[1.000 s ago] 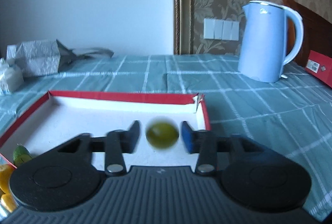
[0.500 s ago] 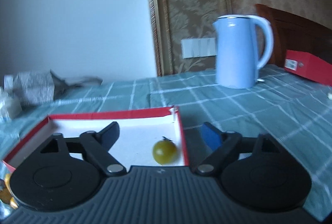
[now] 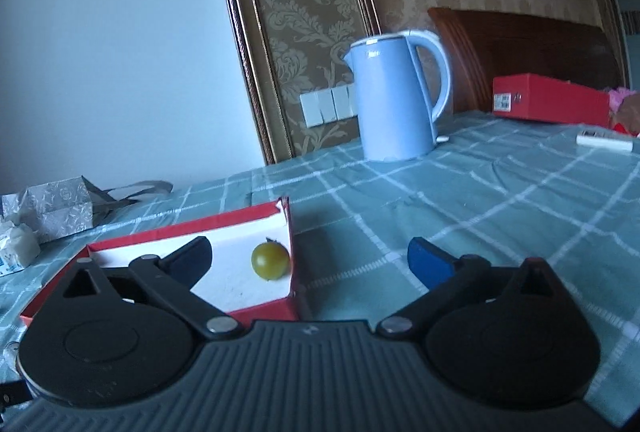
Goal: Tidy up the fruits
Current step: 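Withdraw the right gripper from the box while the left gripper moves to the charred black block, then grasp the charred black block with the left gripper while the right grasps the square green cucumber chunk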
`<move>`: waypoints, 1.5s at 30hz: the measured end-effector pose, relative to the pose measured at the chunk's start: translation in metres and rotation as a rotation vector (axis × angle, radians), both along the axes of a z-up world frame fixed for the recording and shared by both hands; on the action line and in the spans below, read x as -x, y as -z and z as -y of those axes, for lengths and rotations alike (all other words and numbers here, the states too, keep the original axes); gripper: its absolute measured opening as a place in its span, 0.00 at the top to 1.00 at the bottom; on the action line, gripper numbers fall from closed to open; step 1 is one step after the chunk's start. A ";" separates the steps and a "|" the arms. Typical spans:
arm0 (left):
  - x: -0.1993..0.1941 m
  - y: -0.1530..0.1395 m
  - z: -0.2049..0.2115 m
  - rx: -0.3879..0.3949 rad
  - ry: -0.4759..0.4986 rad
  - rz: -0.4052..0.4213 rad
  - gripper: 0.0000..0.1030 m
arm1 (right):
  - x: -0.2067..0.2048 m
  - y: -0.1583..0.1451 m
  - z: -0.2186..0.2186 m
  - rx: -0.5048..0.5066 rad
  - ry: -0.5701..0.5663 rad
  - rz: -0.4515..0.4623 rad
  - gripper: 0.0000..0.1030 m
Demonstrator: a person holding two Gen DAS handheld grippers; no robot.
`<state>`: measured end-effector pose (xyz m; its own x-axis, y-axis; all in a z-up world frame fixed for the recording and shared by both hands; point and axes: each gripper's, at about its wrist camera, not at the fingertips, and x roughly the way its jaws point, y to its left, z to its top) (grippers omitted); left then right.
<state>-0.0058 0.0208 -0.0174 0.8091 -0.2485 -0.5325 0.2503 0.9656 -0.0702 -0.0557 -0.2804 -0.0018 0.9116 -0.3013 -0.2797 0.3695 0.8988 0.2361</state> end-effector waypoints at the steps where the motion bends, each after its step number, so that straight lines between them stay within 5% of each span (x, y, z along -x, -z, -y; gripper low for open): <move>1: -0.001 0.000 0.000 -0.001 -0.005 -0.003 0.06 | 0.000 0.001 0.000 -0.004 -0.005 -0.003 0.00; 12: -0.020 0.003 -0.006 -0.064 -0.032 -0.052 0.06 | -0.001 0.002 -0.007 0.019 -0.033 -0.012 0.00; 23: -0.040 0.002 -0.004 -0.089 0.060 -0.067 0.06 | -0.004 0.002 -0.008 0.021 -0.036 -0.025 0.00; 30: -0.045 0.003 -0.003 -0.106 0.092 -0.054 0.26 | -0.005 0.003 -0.010 0.023 -0.037 -0.036 0.00; 34: -0.042 0.001 0.001 -0.115 0.114 -0.031 0.61 | -0.005 0.003 -0.010 0.025 -0.037 -0.036 0.00; 45: -0.046 0.000 -0.010 -0.056 0.071 -0.033 0.70 | -0.006 0.004 -0.009 0.029 -0.028 -0.043 0.00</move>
<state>0.0405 0.0311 -0.0174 0.7722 -0.2739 -0.5733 0.3172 0.9480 -0.0257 -0.0495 -0.2709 -0.0053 0.9072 -0.2844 -0.3100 0.3533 0.9151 0.1945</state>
